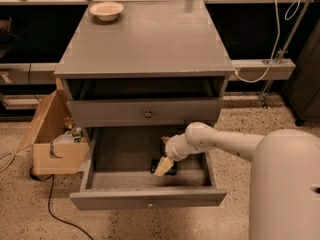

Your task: Pick rxbar blueberry from middle drawer and place on counter

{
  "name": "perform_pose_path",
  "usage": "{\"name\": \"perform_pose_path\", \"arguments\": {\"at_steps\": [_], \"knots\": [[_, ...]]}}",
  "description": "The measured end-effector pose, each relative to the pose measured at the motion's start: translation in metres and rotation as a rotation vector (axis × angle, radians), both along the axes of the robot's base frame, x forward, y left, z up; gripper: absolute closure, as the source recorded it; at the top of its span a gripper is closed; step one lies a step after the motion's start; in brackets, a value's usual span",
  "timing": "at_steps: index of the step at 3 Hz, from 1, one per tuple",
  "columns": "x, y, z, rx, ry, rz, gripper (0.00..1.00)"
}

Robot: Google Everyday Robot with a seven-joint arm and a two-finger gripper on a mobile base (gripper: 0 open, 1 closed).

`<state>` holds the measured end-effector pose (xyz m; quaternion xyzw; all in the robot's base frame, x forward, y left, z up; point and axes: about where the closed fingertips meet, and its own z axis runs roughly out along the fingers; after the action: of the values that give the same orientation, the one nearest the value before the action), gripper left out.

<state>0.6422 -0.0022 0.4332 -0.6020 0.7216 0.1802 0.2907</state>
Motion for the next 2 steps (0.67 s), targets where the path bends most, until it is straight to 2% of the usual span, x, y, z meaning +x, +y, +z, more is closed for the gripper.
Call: {"name": "perform_pose_path", "arguments": {"at_steps": [2], "knots": [[0.01, 0.015, -0.039, 0.016, -0.038, 0.061, 0.0]]}}
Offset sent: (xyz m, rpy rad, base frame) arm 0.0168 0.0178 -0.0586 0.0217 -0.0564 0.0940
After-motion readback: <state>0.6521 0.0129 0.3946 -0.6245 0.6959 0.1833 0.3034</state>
